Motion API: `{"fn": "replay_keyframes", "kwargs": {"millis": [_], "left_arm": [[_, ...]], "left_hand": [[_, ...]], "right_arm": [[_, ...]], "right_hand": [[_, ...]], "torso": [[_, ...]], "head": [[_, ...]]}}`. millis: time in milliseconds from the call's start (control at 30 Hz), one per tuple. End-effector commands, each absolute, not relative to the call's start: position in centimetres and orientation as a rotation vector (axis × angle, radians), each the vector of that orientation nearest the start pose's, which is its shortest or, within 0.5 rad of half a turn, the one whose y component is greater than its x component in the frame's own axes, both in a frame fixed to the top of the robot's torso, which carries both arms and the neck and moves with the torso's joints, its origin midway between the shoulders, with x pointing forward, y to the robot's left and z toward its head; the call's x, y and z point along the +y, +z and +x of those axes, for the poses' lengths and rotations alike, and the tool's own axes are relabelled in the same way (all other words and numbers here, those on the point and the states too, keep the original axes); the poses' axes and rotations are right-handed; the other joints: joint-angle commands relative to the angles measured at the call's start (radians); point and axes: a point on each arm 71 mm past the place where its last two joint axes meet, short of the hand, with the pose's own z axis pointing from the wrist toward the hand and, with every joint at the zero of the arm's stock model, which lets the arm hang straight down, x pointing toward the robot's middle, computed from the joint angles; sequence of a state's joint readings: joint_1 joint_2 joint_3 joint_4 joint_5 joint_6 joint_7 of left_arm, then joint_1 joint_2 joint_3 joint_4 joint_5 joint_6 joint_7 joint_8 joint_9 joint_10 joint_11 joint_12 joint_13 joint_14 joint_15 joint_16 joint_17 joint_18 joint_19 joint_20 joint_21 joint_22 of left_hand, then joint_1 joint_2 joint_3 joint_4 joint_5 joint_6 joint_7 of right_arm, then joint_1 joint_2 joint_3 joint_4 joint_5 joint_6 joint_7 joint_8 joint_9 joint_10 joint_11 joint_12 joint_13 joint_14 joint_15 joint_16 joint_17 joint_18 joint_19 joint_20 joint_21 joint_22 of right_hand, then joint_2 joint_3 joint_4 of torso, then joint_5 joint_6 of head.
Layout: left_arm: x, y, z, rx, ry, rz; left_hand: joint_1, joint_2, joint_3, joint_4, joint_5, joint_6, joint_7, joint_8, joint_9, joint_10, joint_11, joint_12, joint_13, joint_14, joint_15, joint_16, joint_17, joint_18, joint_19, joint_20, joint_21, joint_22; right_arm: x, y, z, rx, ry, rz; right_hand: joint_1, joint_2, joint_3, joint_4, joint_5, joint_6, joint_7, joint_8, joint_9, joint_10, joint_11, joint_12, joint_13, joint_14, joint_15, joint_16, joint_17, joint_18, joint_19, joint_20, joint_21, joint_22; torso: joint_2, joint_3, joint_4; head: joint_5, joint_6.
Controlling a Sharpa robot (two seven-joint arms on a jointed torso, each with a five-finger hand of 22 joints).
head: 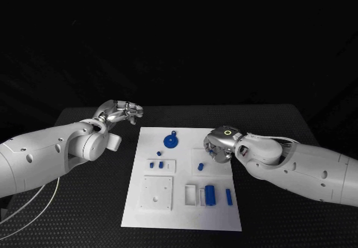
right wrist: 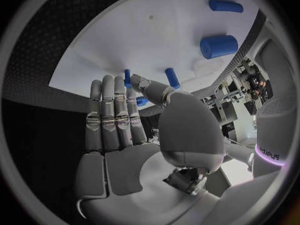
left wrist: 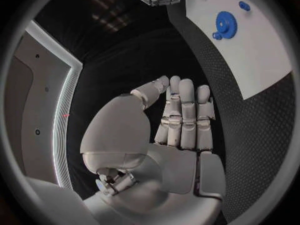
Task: Assemble the parts on the task board
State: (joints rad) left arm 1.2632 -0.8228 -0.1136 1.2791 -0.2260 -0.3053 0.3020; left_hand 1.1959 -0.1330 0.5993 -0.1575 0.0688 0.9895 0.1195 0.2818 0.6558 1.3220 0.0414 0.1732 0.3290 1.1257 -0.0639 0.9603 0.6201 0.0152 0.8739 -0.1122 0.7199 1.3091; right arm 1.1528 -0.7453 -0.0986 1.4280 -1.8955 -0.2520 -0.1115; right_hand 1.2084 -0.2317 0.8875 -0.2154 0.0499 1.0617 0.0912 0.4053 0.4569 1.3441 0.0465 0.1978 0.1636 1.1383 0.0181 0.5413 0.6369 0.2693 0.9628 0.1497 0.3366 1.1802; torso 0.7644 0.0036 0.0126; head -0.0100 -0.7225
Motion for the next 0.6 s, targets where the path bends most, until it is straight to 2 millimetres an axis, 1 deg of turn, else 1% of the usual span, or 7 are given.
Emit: {"fn": "replay_keyframes", "kwargs": {"millis": [33,167,300,500,600], "left_arm": [[27.3,-18.6,53.2,1.488,-1.226,-0.919],[27.3,-18.6,53.2,1.489,-1.227,-0.920],[27.3,-18.6,53.2,1.489,-1.225,-0.921],[27.4,-18.6,53.3,1.490,-1.224,-0.923],[27.4,-18.6,53.3,1.489,-1.223,-0.924]], "left_hand": [[0.000,-0.007,0.002,-0.006,-0.003,-0.005,0.000,-0.005,-0.001,-0.004,0.000,-0.002,0.000,0.003,0.000,-0.002,0.002,0.000,0.006,-0.050,0.000,0.018],[0.000,-0.008,0.002,-0.006,-0.004,-0.005,0.000,-0.005,-0.001,-0.005,0.000,-0.002,0.000,0.003,0.000,-0.002,0.002,0.000,0.006,-0.050,0.000,0.018],[-0.001,-0.008,0.002,-0.007,-0.004,-0.006,0.001,-0.006,-0.001,-0.005,0.000,-0.002,0.000,0.003,0.000,-0.002,0.002,0.000,0.006,-0.050,0.000,0.018],[-0.001,-0.008,0.002,-0.007,-0.004,-0.006,0.001,-0.006,-0.001,-0.006,0.000,-0.002,0.000,0.003,0.001,-0.002,0.002,0.000,0.006,-0.050,0.000,0.018],[-0.001,-0.009,0.002,-0.007,-0.004,-0.007,0.001,-0.006,-0.001,-0.006,0.000,-0.002,0.000,0.003,0.001,-0.002,0.002,0.000,0.006,-0.050,0.000,0.018]], "right_arm": [[-17.0,-23.3,47.8,1.643,0.438,-0.616],[-17.0,-23.2,47.8,1.644,0.442,-0.611],[-17.2,-22.8,47.8,1.647,0.450,-0.595],[-17.7,-21.0,47.8,1.658,0.472,-0.562],[-17.7,-20.3,47.6,1.652,0.483,-0.559]], "right_hand": [[0.003,-0.006,0.004,0.002,-0.001,0.005,0.000,0.005,0.002,0.003,0.002,-0.003,0.001,0.006,0.000,0.002,0.001,-0.008,0.007,-0.001,0.006,0.001],[0.003,-0.006,0.004,0.002,-0.001,0.005,0.000,0.005,0.002,0.004,0.002,-0.003,0.001,0.007,0.000,0.002,0.002,-0.008,0.007,-0.001,0.006,0.001],[0.003,-0.007,0.004,0.003,-0.001,0.005,0.000,0.005,0.003,0.004,0.002,-0.003,0.002,0.007,0.000,0.002,0.002,-0.008,0.007,-0.001,0.006,0.001],[0.002,-0.006,0.004,0.004,-0.001,0.005,0.000,0.005,0.003,0.004,0.002,-0.004,0.002,0.007,0.000,0.001,0.003,-0.008,0.007,-0.001,0.006,0.001],[0.001,-0.005,0.004,0.005,-0.001,0.004,0.000,0.005,0.004,0.004,0.002,-0.005,0.003,0.007,0.000,0.001,0.004,-0.008,0.007,-0.001,0.006,0.001]], "torso": [[0.001,0.0005,-0.0007],[0.001,0.0005,-0.0012],[0.001,0.0003,0.0001],[0.000,-0.0004,0.0006],[0.000,-0.0010,-0.0001]], "head": [[-0.001,-0.002],[-0.001,-0.002],[-0.001,-0.004],[-0.001,-0.007],[0.001,-0.006]]}}
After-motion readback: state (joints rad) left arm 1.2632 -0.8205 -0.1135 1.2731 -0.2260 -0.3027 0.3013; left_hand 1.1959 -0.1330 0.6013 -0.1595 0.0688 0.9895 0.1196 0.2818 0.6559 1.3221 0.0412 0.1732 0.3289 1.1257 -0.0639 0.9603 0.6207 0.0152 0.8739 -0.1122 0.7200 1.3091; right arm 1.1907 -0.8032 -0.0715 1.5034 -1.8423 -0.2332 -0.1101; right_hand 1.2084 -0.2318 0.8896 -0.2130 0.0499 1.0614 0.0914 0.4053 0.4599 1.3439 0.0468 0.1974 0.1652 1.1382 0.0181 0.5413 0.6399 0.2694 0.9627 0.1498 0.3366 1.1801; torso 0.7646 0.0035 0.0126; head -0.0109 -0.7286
